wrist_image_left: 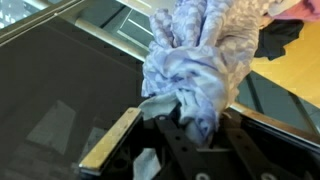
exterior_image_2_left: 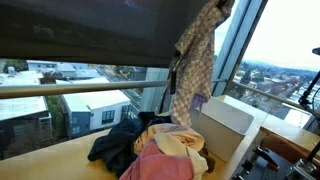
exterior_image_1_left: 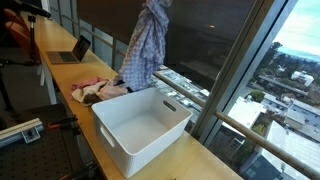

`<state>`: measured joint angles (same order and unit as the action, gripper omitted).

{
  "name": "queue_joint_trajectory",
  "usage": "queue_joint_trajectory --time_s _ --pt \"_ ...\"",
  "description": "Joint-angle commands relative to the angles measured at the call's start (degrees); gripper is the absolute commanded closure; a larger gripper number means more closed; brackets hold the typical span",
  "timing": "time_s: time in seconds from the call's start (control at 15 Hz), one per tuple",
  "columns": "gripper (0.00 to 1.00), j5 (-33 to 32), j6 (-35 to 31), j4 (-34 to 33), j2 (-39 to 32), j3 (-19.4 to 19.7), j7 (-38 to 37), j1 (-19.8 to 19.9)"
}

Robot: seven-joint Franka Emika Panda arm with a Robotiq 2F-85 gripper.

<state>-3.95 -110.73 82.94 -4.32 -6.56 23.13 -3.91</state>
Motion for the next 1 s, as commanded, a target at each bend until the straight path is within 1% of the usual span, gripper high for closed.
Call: queue_joint_trajectory --time_s 0.0,0.27,0.47,0.73,0.93 --pt "0.96 1.0 6.2 -13.0 -1.4 1.6 1.2 0.9" --pt "0.96 1.5 11.9 -26.5 -3.3 3.5 1.5 2.7" --pt "0.96 3.0 16.5 -35.1 -5.4 5.4 2.4 5.0" --pt "0.96 4.7 21.0 -44.3 -9.6 7.0 2.9 8.0" --pt "0.96 5.1 23.3 -49.6 -13.0 6.9 2.4 9.4"
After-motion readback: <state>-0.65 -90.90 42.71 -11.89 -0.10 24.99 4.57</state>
